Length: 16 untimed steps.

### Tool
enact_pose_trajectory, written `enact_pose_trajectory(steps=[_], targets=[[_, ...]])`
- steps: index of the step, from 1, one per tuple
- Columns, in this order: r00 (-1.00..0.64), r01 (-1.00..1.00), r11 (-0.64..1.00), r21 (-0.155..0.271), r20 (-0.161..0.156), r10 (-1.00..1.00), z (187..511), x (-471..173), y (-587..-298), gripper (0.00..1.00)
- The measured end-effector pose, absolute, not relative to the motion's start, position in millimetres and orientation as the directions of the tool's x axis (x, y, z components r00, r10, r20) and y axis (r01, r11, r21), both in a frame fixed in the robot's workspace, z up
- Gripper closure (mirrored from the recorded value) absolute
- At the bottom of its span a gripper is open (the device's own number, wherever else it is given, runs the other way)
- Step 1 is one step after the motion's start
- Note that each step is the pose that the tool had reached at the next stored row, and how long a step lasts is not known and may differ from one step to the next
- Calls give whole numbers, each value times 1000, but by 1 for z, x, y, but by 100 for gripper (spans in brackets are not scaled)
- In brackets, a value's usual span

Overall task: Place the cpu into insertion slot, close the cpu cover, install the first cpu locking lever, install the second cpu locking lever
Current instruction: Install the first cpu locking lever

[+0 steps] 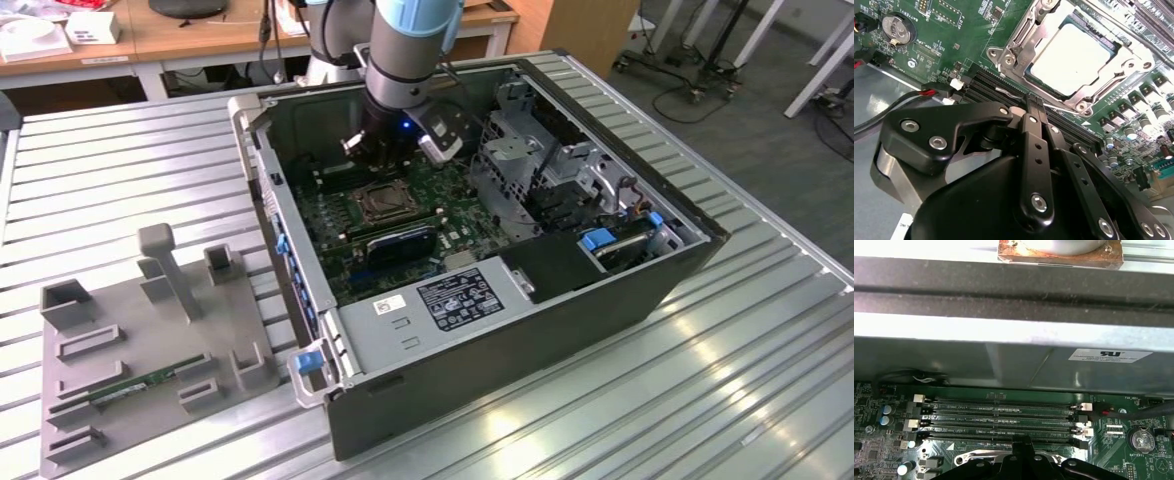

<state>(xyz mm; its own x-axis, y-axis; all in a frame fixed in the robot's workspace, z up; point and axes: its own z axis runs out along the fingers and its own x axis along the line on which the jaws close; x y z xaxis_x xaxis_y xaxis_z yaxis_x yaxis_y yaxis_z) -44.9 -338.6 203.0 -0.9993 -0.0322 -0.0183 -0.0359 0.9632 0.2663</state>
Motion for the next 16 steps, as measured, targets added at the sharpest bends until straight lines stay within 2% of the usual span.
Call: enact_pose_trajectory(steps=[16], targets=[[-999, -36, 963, 267, -18, -32, 203, -43, -337, 89]])
